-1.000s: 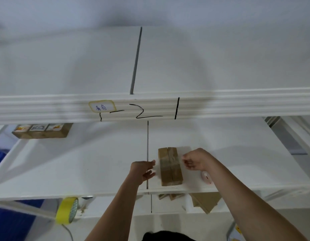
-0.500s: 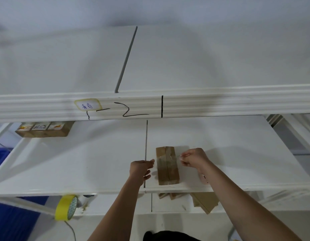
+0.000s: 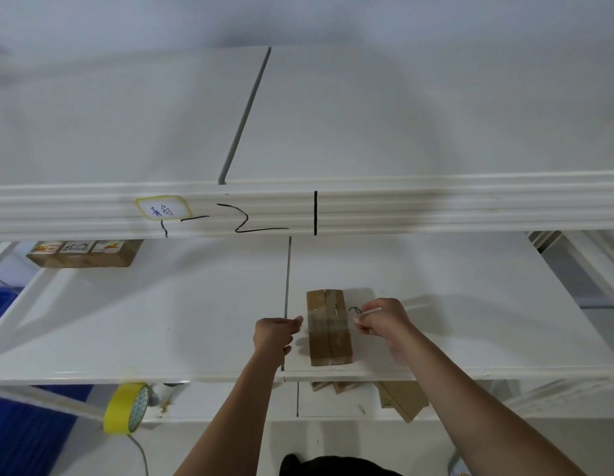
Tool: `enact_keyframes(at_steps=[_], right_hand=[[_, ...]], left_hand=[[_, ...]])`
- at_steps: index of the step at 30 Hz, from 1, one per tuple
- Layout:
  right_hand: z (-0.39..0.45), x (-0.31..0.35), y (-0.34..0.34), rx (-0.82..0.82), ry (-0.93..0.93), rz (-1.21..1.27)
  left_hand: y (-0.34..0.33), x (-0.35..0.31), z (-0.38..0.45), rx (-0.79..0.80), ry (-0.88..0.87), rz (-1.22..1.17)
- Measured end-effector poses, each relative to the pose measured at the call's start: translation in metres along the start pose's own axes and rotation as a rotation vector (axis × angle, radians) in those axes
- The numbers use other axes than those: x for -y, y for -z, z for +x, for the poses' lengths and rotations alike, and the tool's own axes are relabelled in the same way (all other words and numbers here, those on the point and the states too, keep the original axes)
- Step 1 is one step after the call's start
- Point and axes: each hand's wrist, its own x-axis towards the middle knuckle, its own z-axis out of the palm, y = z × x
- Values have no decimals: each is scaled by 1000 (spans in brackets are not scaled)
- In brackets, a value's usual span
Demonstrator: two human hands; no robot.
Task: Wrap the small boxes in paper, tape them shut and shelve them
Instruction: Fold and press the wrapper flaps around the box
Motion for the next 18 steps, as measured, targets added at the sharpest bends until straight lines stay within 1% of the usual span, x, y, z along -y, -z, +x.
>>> enact_keyframes(at_steps=[14,18], right_hand=[[10,-6,-6,-35,-23,-9],[15,-12,-12,-31,-74,18]], left_hand=[[1,7,7,15,11,23],[-1,12,9,16,41,-28]])
